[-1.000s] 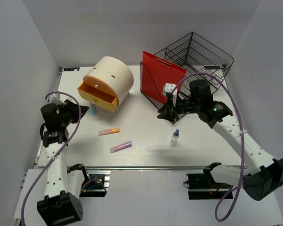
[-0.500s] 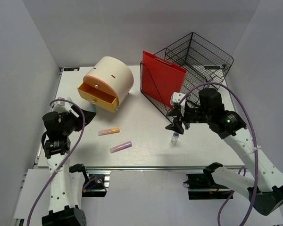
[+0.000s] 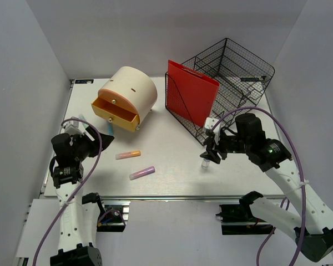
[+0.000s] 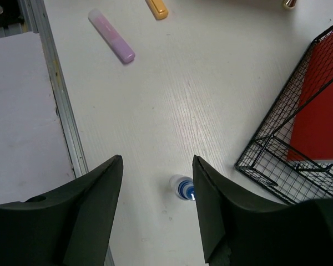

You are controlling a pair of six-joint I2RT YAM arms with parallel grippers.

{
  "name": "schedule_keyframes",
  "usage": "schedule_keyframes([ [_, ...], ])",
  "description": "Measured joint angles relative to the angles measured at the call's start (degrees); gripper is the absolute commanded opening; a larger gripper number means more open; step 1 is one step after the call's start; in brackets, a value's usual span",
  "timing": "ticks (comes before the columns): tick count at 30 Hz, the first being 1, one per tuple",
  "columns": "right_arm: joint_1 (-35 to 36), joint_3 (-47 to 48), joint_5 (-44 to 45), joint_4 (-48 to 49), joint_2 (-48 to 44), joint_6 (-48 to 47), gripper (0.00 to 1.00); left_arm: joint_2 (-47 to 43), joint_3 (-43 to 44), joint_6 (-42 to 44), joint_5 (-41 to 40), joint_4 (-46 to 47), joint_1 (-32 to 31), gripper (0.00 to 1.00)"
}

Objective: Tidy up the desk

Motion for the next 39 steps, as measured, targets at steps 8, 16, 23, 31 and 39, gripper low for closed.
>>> schedule_keyframes([
  [8, 0.0, -0.2, 0.2, 0.1, -0.4, 0.0, 0.58, 2.7, 0.0, 3.8, -0.1, -2.9, 0.0, 0.72],
  [16, 0.0, -1.3, 0.0, 1.0, -1.4, 0.1, 0.58, 3.0, 0.0, 4.6, -0.1, -3.8, 0.0, 0.73],
  [23, 0.0, -2.1, -0.2, 1.4, -1.6, 0.1, 0.58, 4.3, 0.0, 4.9, -0.2, -4.6, 0.0, 0.74],
  [31, -0.1, -2.1, -0.4, 1.7, -1.6, 0.1, 0.58, 5.5, 0.0, 5.3, -1.9, -4.5, 0.0, 0.73],
  [39, -0.2, -2.2, -0.5, 2.5, -1.7, 0.3, 0.58, 10.5, 0.0, 5.2, -6.2, -2.3, 0.0, 0.66],
])
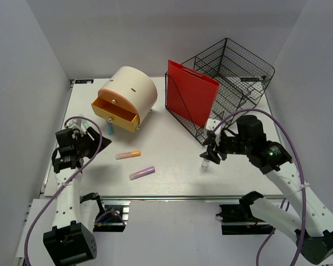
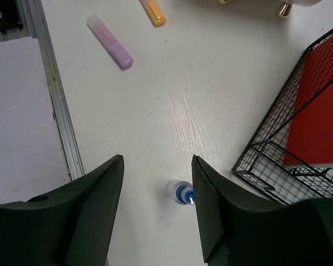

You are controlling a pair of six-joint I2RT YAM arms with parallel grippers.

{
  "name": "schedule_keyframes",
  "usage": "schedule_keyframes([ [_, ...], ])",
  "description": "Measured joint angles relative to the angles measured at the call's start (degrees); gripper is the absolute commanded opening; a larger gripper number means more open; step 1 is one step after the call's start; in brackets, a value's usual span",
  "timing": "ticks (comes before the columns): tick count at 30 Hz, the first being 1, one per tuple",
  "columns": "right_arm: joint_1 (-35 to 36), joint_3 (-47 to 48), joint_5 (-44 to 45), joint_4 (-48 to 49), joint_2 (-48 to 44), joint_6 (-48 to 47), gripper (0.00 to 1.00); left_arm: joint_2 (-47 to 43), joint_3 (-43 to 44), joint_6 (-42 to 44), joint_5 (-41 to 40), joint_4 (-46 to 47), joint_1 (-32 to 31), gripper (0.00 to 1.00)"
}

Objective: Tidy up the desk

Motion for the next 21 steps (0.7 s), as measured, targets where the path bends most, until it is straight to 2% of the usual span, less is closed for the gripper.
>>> schedule_keyframes([
  [4, 0.0, -0.2, -0.2, 0.3, -0.4, 0.0, 0.58, 2.3, 0.0, 0.0, -2.1, 1.3, 0.0, 0.59],
  [9, 0.0, -0.8, -0.4, 0.6, -0.7, 0.0, 0.58, 4.6, 0.0, 0.0, -4.2, 2.8, -0.3, 0.58],
  [16, 0.0, -0.8, 2.4, 0.5, -0.7, 0.2, 0.73, 3.7, 0.1, -0.4, -2.1, 3.0, -0.5, 0.66],
  [21, -0.1, 0.3, 6.6, -0.7, 2.4, 0.5, 0.74, -0.1, 0.1, -1.1, 1.0, 2.8, -0.5, 0.77],
])
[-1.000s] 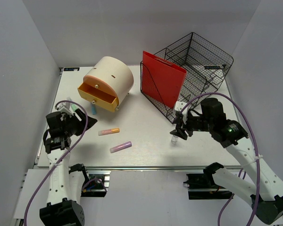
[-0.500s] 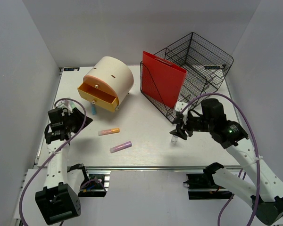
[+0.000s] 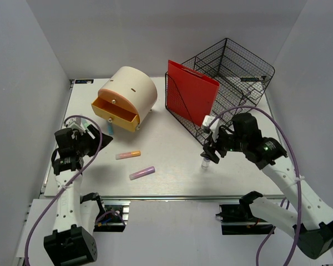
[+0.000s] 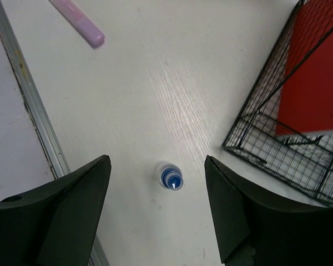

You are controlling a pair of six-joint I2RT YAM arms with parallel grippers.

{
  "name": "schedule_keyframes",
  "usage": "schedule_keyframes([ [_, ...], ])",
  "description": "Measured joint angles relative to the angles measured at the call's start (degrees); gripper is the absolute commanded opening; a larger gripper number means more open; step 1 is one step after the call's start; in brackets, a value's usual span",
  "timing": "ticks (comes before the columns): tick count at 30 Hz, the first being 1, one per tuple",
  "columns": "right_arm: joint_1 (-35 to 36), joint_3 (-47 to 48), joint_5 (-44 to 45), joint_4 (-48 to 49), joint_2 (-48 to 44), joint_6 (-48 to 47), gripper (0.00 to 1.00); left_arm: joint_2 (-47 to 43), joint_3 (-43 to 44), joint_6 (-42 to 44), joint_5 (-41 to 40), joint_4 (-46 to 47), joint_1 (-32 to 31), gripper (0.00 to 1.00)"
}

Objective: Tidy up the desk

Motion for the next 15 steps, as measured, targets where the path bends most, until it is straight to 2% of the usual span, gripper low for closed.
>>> schedule_keyframes([
  [11, 0.0, 2.0, 6.7, -5.6, 6.7, 1.4, 0.72, -5.2, 0.5, -1.4, 4.3, -2.1, 0.0, 0.8],
  [15, 0.0, 2.0, 7.2, -6.6, 8.3, 1.5, 0.79, -6.7, 0.5, -1.7, 4.7, -2.6, 0.0, 0.81],
])
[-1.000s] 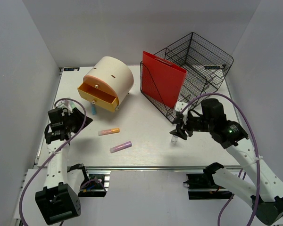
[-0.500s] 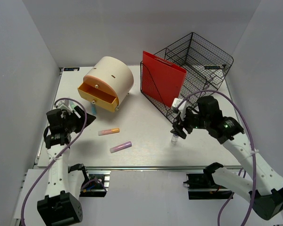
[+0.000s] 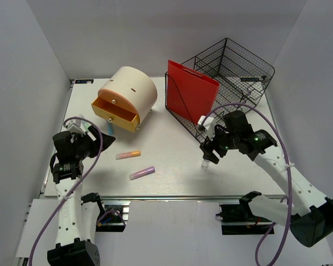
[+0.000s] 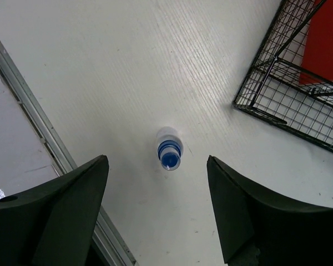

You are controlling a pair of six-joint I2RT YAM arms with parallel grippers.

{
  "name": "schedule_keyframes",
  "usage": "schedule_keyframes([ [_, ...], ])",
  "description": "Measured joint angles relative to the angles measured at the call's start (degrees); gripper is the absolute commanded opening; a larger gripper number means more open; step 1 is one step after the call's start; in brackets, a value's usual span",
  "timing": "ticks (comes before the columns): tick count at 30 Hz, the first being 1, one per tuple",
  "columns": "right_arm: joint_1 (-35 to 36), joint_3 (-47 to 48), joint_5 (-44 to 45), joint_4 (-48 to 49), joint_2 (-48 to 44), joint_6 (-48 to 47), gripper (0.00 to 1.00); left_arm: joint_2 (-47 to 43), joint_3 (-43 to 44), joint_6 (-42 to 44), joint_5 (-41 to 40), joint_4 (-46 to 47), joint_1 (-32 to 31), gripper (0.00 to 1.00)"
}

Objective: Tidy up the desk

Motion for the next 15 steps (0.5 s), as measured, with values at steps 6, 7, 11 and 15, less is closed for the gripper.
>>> schedule_keyframes([
  [6, 0.0, -2.7, 1.4, 2.3, -0.9, 0.5, 0.8, -1.2, 0.0, -0.2, 0.4, -1.0, 0.0, 0.81],
  [7, 0.0, -3.5, 1.8, 2.7, -0.9, 0.8, 0.8, -1.3, 0.0, -0.2, 0.4, -1.2, 0.0, 0.81],
  [11, -0.1, -5.8, 2.9, 3.8, -1.1, 1.6, 0.8, -1.6, 0.0, -0.2, 0.5, -2.2, 0.0, 0.82],
  [15, -0.5, -7.5, 3.1, 4.7, -1.4, 2.7, 0.8, -1.9, 0.1, -0.3, 0.6, -2.4, 0.0, 0.82],
])
